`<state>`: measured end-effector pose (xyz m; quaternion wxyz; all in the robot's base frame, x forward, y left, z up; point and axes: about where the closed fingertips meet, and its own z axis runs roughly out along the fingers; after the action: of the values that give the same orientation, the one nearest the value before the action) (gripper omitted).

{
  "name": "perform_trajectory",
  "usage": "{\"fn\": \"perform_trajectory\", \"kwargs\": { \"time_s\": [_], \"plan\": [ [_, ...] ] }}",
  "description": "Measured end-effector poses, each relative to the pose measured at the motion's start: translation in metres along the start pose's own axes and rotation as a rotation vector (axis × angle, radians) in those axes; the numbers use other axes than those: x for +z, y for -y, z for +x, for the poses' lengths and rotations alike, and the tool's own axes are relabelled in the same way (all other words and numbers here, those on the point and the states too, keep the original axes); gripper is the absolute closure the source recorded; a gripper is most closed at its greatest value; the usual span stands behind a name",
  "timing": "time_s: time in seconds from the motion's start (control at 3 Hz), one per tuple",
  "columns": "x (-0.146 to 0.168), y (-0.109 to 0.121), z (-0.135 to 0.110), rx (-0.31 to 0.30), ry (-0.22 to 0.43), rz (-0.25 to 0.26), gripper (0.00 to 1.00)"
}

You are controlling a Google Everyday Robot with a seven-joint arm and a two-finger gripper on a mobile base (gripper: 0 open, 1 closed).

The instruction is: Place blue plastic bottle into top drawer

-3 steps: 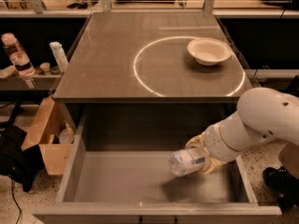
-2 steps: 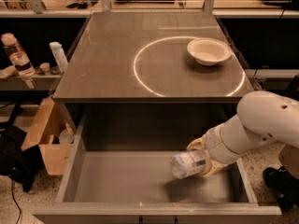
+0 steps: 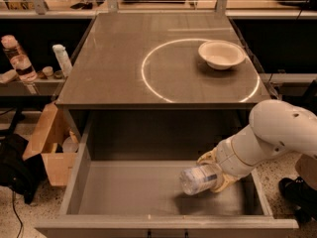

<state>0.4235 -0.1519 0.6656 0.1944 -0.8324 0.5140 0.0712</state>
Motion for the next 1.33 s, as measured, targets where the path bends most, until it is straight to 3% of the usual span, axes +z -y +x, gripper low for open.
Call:
{"fn": "perform_trajectory", "kwargs": {
  "time_s": [0.33, 1.33],
  "plan": [
    [0.0010, -0.0007, -0.0004, -0.005, 0.005, -0.004, 0.86],
    [0.0010, -0.0007, -0.0004, -0.005, 0.005, -0.004, 0.16]
  ]
}}
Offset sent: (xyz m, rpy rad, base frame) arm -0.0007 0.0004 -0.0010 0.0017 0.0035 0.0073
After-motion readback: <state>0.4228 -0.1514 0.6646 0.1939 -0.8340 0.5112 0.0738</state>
